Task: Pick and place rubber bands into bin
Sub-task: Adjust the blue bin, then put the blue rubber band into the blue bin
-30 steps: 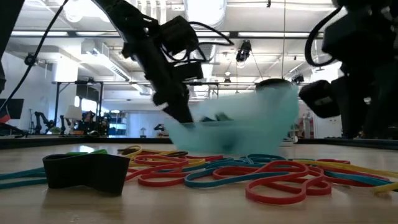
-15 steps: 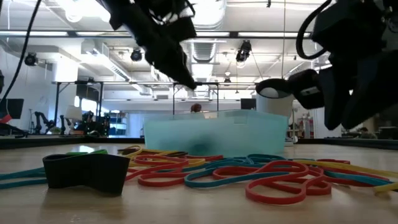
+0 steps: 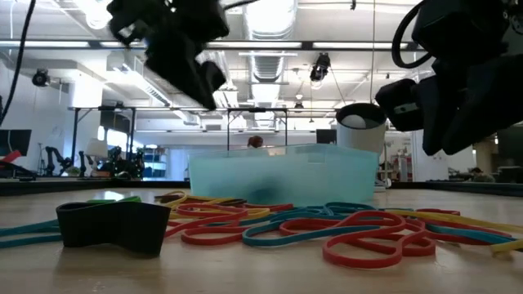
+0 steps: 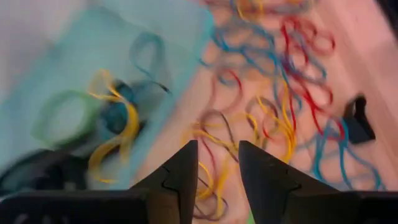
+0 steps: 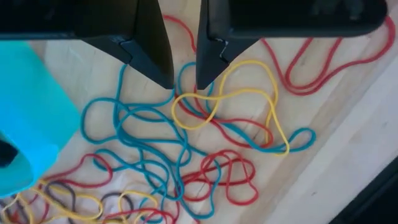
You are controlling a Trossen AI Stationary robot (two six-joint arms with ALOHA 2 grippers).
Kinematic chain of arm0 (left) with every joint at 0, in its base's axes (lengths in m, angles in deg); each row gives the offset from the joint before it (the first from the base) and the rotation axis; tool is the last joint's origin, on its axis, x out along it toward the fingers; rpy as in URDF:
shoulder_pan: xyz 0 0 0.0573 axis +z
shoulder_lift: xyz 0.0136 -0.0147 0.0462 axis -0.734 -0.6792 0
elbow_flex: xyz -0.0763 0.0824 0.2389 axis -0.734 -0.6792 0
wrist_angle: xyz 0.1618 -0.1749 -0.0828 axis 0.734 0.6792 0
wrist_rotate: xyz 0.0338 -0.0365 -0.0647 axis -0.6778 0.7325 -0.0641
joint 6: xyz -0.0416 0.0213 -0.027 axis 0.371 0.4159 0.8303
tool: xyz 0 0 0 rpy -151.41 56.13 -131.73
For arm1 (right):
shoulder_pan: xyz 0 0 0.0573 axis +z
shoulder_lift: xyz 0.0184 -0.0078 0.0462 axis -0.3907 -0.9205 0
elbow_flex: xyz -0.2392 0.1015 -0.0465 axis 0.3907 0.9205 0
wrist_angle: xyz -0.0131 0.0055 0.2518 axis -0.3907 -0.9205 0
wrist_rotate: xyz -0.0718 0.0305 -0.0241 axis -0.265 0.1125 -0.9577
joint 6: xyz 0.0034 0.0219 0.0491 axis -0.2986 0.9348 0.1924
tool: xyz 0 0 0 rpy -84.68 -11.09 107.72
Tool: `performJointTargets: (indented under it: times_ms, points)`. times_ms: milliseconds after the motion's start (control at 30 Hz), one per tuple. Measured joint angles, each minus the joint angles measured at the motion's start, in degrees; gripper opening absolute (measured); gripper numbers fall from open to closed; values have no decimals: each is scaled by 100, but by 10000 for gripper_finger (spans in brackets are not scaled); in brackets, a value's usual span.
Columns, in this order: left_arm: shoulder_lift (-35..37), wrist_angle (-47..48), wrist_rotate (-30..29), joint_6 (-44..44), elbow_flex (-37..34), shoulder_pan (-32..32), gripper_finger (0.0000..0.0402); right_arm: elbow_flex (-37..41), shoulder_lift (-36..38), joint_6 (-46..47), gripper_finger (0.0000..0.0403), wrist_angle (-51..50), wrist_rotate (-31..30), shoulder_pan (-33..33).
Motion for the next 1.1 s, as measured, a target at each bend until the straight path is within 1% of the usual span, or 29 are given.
performJointTargets:
  times_ms: [67,233,333,567,733,833,967,1033,1100]
  points:
    - [-256,-335,-55,0,-83,-31,101,-18,25,-41,63,-13,-77,-4]
    - [-903,-831,-137,-141,-118,9,101,-50,126,-39,63,19,-81,-13]
    - [-1167,-1097,-363,-304,-124,61,101,-39,196,-22,64,-62,-79,-11]
    - [-1323,-1539,-926,-463,-13,249,101,-39,346,28,64,-182,-79,-6]
    - [-1301,-1773,-1009,-613,158,415,101,-17,359,213,63,-243,-77,-6]
    - [-1299,-1757,-1016,-612,217,454,101,-6,361,410,63,-373,-77,-6]
    - [-1234,-1584,-862,-608,219,416,101,56,358,677,64,-580,-79,-6]
    - [-1132,-1188,-774,-573,217,388,101,86,358,753,64,-566,-79,-6]
    - [-1006,-560,-741,-337,200,350,101,123,345,807,63,-550,-79,-1]
